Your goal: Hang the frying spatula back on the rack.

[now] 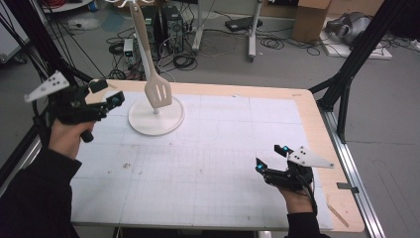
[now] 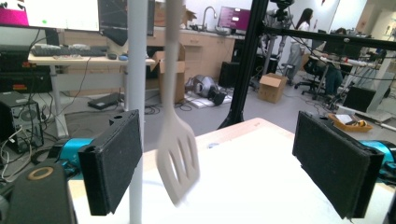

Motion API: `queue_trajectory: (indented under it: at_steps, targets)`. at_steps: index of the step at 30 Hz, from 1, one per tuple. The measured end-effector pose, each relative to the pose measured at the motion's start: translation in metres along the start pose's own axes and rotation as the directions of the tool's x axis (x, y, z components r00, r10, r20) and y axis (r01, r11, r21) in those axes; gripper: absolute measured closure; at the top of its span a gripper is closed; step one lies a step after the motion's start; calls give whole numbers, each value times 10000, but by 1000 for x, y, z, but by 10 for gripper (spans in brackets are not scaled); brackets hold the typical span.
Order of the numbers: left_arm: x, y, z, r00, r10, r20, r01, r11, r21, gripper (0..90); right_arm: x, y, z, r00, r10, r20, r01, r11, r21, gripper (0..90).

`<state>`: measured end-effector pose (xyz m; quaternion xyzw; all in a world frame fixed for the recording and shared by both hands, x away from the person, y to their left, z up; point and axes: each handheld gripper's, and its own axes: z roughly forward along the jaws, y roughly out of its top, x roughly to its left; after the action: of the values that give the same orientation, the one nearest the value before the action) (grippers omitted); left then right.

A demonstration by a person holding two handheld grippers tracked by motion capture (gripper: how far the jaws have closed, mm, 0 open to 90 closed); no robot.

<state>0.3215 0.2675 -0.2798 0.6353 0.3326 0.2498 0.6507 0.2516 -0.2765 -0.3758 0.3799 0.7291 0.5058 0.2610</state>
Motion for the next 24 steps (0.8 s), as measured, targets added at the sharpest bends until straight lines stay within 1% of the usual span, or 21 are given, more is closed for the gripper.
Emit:
queue_trajectory:
  at_steps: [2, 3, 5, 7, 8, 9, 10, 12, 14, 16, 18, 19, 21, 22, 24]
  targets:
    - [-5, -13, -8, 10000, 17, 14, -17, 10000, 1, 163, -1, -1, 0, 10000, 5, -4, -5, 10000, -57, 196]
    - [-8, -21, -13, 10000, -44, 12, 44, 10000, -17, 163, -2, -1, 0, 10000, -16, -65, 16, 10000, -76, 194]
    - [-13, -36, -21, 10000, -27, -38, 28, 9999, 136, 163, -2, -2, 0, 9999, -24, -116, 22, 9999, -162, 191]
    - [-20, -50, -26, 9998, 155, -107, -151, 9992, 374, 163, -2, -4, 0, 9999, -83, -139, 81, 9998, -192, 190]
    - [-22, -54, -27, 9997, 232, -115, -226, 9987, 452, 163, -2, -4, 1, 9999, -49, -158, 47, 9999, -146, 191]
    - [-26, -60, -29, 9995, 308, -90, -304, 9983, 499, 164, -2, -5, 1, 9998, -66, -162, 64, 9999, -142, 190]
    - [-30, -66, -30, 9996, 292, 19, -292, 9981, 539, 164, -1, -5, 1, 9999, -33, -157, 31, 9999, -122, 190]
    - [-35, -73, -32, 9994, 323, 90, -327, 9980, 534, 165, -1, -5, 0, 9998, -94, -159, 90, 9998, -192, 190]
    - [-40, -81, -34, 9993, 377, 69, -380, 9976, 580, 167, -1, -6, -1, 9999, -57, -88, 55, 9997, -256, 190]
    - [-43, -88, -37, 9993, 339, 132, -347, 9974, 631, 168, -2, -6, -2, 10000, 6, -49, -7, 9997, -247, 190]
    - [-45, -94, -39, 9992, 347, 202, -361, 9968, 710, 171, -2, -6, -3, 9999, 120, -4, -120, 9997, -202, 190]
    - [-45, -97, -40, 9993, 314, 220, -330, 9966, 749, 173, -3, -7, -3, 10000, 44, 45, -43, 9997, -226, 190]
    - [-45, -102, -41, 9989, 418, 217, -437, 9944, 962, 173, -2, -9, -5, 9998, 163, 97, -161, 9997, -204, 190]
    - [-44, -103, -42, 9989, 425, 210, -444, 9941, 994, 174, -2, -10, -7, 9996, 223, 180, -219, 9995, -235, 190]
    - [-43, -104, -44, 9993, 362, 135, -373, 9949, 934, 175, -1, -10, -9, 9996, 203, 199, -197, 9994, -288, 190]
